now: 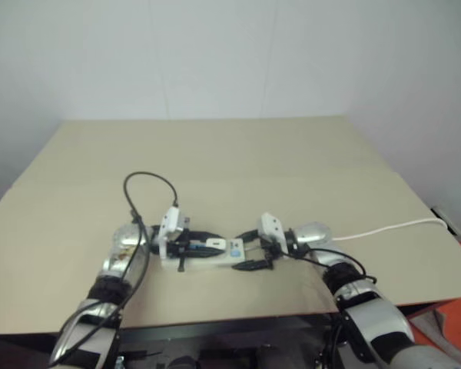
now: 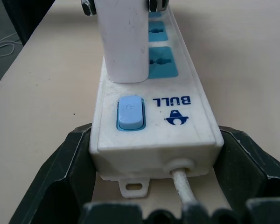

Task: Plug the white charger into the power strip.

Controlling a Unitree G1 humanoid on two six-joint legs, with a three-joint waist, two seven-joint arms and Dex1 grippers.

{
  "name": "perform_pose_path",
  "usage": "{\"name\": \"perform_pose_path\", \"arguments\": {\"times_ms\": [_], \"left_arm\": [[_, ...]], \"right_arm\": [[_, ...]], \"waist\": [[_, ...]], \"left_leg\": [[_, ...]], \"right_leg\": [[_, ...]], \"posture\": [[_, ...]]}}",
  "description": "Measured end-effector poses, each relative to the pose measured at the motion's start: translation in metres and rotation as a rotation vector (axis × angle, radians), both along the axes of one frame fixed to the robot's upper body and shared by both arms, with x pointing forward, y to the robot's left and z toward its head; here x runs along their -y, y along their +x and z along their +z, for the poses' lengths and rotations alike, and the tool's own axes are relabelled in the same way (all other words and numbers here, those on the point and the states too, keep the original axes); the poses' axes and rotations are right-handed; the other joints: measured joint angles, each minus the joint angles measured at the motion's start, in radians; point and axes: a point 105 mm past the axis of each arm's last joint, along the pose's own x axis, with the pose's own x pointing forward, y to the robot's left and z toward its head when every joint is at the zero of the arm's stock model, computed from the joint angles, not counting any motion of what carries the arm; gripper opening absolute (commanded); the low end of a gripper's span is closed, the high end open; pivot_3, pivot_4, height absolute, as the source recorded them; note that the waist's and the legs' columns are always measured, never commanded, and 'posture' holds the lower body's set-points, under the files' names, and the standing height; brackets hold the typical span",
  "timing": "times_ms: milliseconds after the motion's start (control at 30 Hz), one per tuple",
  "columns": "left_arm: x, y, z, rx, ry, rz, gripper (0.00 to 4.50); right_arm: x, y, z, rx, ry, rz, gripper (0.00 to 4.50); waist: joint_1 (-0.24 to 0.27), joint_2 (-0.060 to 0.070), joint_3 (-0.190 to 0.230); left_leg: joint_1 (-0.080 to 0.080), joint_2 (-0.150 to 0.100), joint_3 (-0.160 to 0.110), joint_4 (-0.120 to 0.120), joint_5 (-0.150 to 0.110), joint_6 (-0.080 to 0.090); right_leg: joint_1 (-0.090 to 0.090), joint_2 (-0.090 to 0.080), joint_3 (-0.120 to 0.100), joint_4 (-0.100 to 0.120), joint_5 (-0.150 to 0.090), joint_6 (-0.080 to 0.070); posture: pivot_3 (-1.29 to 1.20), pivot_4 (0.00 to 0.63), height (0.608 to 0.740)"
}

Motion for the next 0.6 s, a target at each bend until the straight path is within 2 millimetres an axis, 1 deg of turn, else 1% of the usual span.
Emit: {"name": "perform_pose_path", "arguments": {"times_ms": [167,367,400,433,533,600], "left_arm": [[0.0,0.002,-0.002,-0.033,0.004,0.013,1.02],[-0.001,0.002,-0.003,-0.033,0.01,0.016,1.02],[-0.001,0.002,-0.004,-0.034,0.011,0.017,1.76],[-0.007,0.001,-0.015,-0.058,0.084,0.033,2.04],[-0.01,0.0,-0.018,-0.058,0.097,0.04,3.06],[-0.011,0.001,-0.017,-0.048,0.092,0.052,3.73]], "right_arm": [[0.001,0.0,-0.001,-0.003,-0.001,-0.01,3.43],[0.001,0.001,-0.002,-0.002,-0.007,-0.013,3.43],[0.0,0.0,-0.002,-0.002,-0.007,-0.013,3.43],[-0.001,0.0,-0.002,-0.001,-0.007,-0.01,3.43],[-0.001,-0.001,-0.003,-0.005,-0.003,-0.009,3.43],[-0.002,-0.001,-0.004,-0.008,-0.007,-0.009,3.43]], "waist": [[0.003,0.001,-0.002],[0.005,0.002,-0.005],[0.005,0.002,-0.005],[0.003,0.003,-0.005],[0.002,0.004,-0.005],[0.002,0.006,-0.006]], "left_leg": [[0.001,0.0,0.0,0.0,0.0,0.0],[0.004,0.001,0.0,-0.001,0.0,0.0],[0.005,0.001,0.0,-0.001,0.0,0.0],[0.006,0.0,0.001,-0.002,0.0,0.0],[0.012,0.0,0.003,-0.008,0.0,0.0],[0.017,0.001,0.004,-0.014,0.0,0.0]], "right_leg": [[0.001,0.0,0.0,0.0,-0.004,0.005],[0.003,0.0,0.001,0.0,-0.004,0.004],[0.004,0.0,0.001,0.0,-0.005,0.004],[0.004,0.0,0.002,0.0,-0.005,0.004],[0.006,0.0,0.005,-0.002,-0.006,0.003],[0.012,0.001,0.005,-0.008,-0.007,0.004]], "posture": [[0.0,0.15,0.74],[0.0,0.15,0.74],[0.0,0.15,0.74],[0.0,0.15,0.74],[0.0,0.15,0.74],[0.0,0.15,0.74]]}}
